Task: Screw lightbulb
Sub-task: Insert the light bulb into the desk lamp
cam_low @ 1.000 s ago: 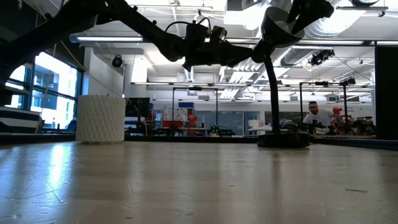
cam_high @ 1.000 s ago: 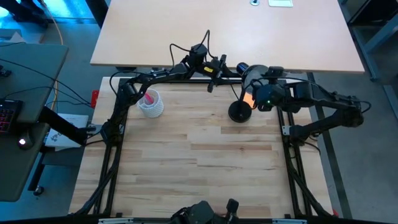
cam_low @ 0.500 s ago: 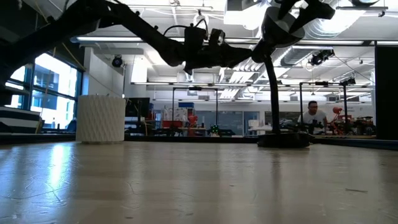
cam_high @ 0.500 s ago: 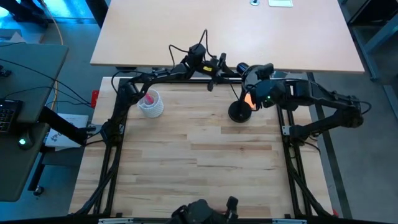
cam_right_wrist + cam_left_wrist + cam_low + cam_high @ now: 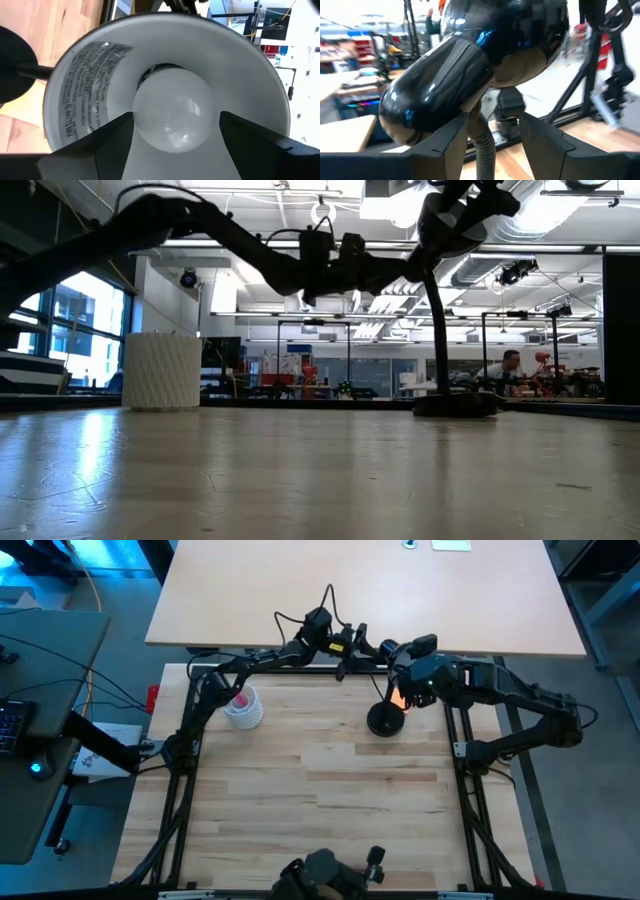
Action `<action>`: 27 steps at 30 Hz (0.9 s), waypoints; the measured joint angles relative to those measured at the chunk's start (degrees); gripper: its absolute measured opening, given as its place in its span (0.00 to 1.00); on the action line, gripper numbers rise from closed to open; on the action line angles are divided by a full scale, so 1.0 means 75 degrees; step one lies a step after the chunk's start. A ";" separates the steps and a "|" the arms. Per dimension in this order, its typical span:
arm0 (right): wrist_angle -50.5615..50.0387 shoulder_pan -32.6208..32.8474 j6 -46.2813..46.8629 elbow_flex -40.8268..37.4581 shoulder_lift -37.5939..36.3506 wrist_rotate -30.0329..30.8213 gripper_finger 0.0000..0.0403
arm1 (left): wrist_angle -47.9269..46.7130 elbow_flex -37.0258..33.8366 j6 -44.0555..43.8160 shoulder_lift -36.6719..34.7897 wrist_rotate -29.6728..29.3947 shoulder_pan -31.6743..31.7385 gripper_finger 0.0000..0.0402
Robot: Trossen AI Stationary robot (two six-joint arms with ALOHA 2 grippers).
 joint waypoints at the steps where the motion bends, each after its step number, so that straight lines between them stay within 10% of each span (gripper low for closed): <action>1: 0.0000 0.0000 0.0033 0.0000 0.0000 -0.0003 0.72 | -0.0003 0.0217 -0.0240 0.0159 0.0149 0.0044 0.44; 12: -0.0008 0.0000 0.0143 0.0000 0.0000 -0.0047 0.72 | 0.0095 0.2555 -0.2386 0.1990 0.1012 0.0233 0.60; 27: 0.0325 -0.0271 0.1006 0.0000 0.0064 -0.0429 0.72 | 0.1530 0.2654 -0.2955 0.2075 0.0708 0.0156 0.68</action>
